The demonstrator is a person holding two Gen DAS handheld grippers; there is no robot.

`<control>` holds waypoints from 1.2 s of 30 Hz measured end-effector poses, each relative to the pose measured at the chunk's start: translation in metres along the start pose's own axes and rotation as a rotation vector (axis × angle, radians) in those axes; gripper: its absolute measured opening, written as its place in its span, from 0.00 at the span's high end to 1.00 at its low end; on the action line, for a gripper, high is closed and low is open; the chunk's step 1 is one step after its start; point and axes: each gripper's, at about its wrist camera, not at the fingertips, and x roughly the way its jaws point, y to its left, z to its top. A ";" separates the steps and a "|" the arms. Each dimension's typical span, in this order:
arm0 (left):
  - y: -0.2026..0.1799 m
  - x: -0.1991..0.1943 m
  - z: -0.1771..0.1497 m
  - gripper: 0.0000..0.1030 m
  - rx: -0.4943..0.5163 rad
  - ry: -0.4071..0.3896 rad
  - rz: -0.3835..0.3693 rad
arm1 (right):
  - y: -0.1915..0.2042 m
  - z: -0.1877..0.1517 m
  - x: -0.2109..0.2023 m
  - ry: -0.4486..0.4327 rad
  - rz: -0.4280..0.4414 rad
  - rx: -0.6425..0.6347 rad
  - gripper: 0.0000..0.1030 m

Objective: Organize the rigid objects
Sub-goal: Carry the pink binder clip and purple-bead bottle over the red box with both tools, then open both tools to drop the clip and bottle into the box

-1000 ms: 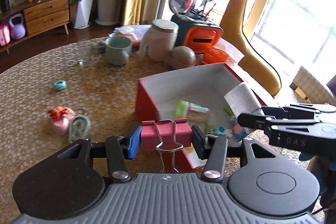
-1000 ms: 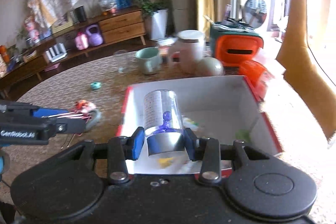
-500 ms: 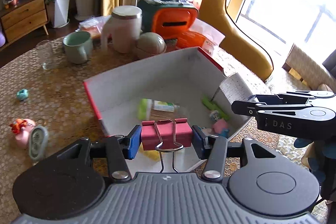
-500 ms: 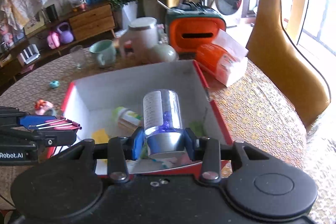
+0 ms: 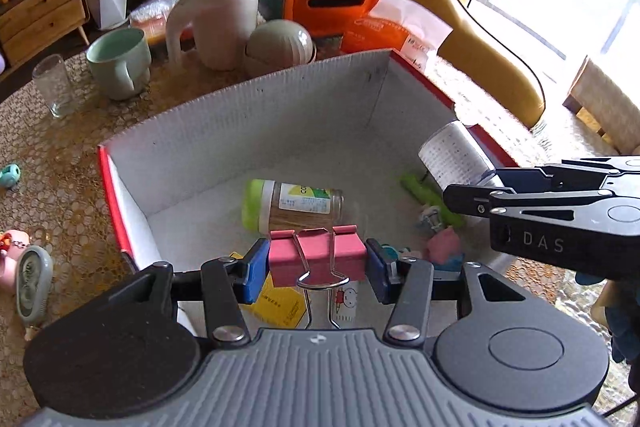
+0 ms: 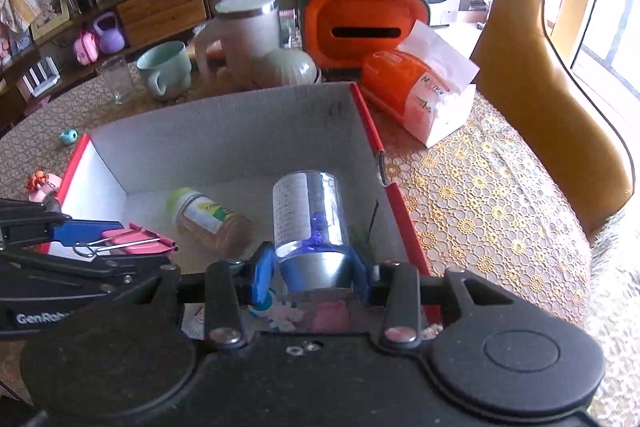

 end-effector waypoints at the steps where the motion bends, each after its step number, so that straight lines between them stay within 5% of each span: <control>1: 0.000 0.004 0.001 0.51 0.000 0.005 0.001 | 0.001 0.001 0.004 0.006 -0.001 -0.005 0.62; 19: 0.002 0.052 0.009 0.51 -0.008 0.127 0.020 | 0.012 -0.001 0.050 0.111 -0.005 -0.069 0.62; 36: 0.005 0.063 0.009 0.51 -0.037 0.221 0.005 | 0.005 -0.004 0.038 0.115 0.011 -0.007 0.54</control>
